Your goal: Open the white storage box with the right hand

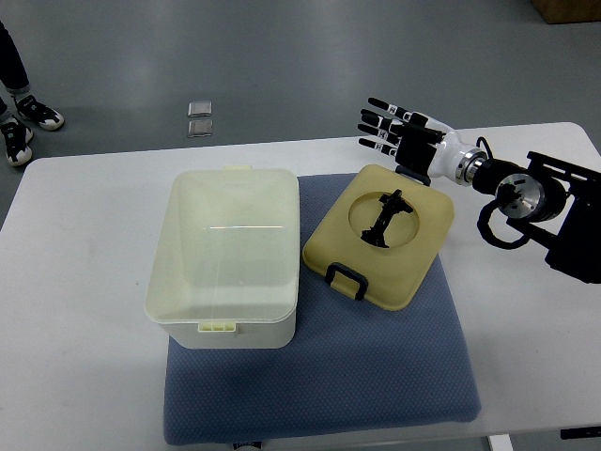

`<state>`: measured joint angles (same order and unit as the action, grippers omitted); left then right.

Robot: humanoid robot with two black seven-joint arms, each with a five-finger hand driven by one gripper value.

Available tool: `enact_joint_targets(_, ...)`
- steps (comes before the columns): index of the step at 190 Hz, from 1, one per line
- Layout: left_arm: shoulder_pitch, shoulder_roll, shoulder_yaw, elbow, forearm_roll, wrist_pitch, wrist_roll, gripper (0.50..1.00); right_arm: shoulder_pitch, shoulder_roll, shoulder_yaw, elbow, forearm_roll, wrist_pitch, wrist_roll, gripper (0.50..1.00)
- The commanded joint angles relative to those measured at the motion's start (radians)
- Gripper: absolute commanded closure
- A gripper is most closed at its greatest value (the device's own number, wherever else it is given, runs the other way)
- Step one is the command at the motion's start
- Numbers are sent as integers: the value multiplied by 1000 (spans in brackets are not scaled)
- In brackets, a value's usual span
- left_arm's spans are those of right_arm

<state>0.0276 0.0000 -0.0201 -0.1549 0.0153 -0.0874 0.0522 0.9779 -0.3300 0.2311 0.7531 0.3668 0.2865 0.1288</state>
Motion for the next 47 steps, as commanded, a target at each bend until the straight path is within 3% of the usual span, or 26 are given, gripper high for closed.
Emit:
enact_joint_targets(1, 0, 0, 0, 0, 0, 0, 0, 500, -1, 2, 4, 0, -9, -1, 2, 574)
enact_joint_targets(47, 0, 0, 0, 0, 0, 0, 0, 500, -5, 2, 5, 0, -17, -3, 3, 574)
